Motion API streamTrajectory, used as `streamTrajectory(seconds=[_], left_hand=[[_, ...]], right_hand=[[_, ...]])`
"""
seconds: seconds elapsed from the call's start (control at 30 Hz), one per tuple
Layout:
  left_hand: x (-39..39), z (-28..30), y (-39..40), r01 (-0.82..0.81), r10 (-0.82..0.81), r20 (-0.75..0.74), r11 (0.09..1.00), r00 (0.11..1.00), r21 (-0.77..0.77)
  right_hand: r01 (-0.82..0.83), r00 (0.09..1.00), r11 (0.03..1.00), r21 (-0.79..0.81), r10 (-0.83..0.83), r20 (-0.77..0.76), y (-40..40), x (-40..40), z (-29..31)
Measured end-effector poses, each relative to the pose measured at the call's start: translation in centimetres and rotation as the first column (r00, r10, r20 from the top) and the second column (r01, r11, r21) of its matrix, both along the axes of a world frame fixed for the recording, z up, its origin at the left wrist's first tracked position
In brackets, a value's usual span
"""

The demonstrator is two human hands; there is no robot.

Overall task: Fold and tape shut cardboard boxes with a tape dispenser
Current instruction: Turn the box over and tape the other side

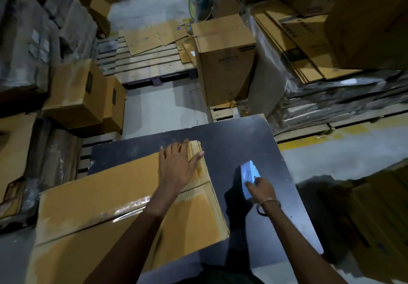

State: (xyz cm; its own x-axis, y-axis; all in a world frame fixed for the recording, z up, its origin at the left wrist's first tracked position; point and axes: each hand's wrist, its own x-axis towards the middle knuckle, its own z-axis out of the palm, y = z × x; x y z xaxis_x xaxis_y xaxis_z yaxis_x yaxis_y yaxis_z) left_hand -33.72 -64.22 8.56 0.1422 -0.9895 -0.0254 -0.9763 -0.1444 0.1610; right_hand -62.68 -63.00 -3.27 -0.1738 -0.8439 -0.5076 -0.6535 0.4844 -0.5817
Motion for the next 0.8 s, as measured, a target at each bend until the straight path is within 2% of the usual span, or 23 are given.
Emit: streamTrajectory(seconds=[0.03, 0.1, 0.17, 0.2, 0.23, 0.27, 0.3, 0.33, 0.37, 0.5, 0.57, 0.67, 0.8], left_hand=[[0.0, 0.0, 0.0, -0.021, 0.021, -0.063, 1.0, 0.998, -0.006], [-0.6, 1.2, -0.2, -0.087, 0.069, -0.321, 0.995, 0.944, -0.041], [-1.7, 3.8, -0.7, -0.15, 0.081, -0.599, 0.986, 0.797, -0.067], [-2.3, 4.9, -1.2, -0.175, 0.099, -0.709, 0.984, 0.698, -0.034], [-2.9, 6.1, -1.8, -0.183, 0.159, -0.815, 0.981, 0.557, 0.066], [-3.3, 7.1, -2.4, -0.161, 0.269, -0.887, 0.961, 0.375, 0.223], [-3.5, 7.8, -2.8, -0.1, 0.394, -0.894, 0.919, 0.215, 0.381], [-3.4, 8.3, -3.0, -0.012, 0.486, -0.866, 0.873, 0.116, 0.488], [-3.2, 8.7, -3.0, 0.061, 0.535, -0.843, 0.841, 0.061, 0.538], [-1.1, 8.2, -2.4, 0.293, 0.548, -0.836, 0.806, -0.039, 0.515], [-0.2, 7.5, -2.2, 0.366, 0.553, -0.832, 0.781, -0.031, 0.506], [0.6, 6.2, -2.4, 0.387, 0.555, -0.831, 0.763, 0.016, 0.517], [0.7, 5.6, -3.5, 0.375, 0.568, -0.821, 0.752, 0.049, 0.543]], right_hand=[[0.076, 0.98, 0.997, 0.006, -0.076, 0.184, -0.2, -0.1, 1.9], [0.159, 0.843, 0.987, -0.013, -0.129, 0.522, 0.1, 0.2, 6.8], [0.14, 0.72, 0.987, -0.08, -0.046, 0.693, 0.9, 0.6, 11.7], [0.113, 0.69, 0.986, -0.121, 0.01, 0.724, 1.3, 0.8, 13.6], [0.078, 0.672, 0.985, -0.155, 0.063, 0.738, 1.6, 1.1, 15.3], [0.042, 0.663, 0.983, -0.18, 0.107, 0.741, 1.9, 1.5, 16.9], [0.019, 0.658, 0.98, -0.199, 0.137, 0.74, 2.1, 1.9, 18.0], [-0.002, 0.652, 0.977, -0.211, 0.161, 0.741, 2.2, 2.2, 18.7], [-0.014, 0.644, 0.977, -0.214, 0.173, 0.745, 2.3, 2.6, 19.3], [-0.047, 0.662, 0.975, -0.219, 0.195, 0.724, 2.9, 3.9, 19.7], [-0.045, 0.671, 0.98, -0.191, 0.172, 0.721, 3.4, 4.3, 19.6], [0.002, 0.668, 0.987, -0.159, 0.117, 0.735, 4.3, 5.2, 19.5], [0.059, 0.706, 0.99, -0.131, 0.052, 0.707, 4.9, 6.7, 19.1]])
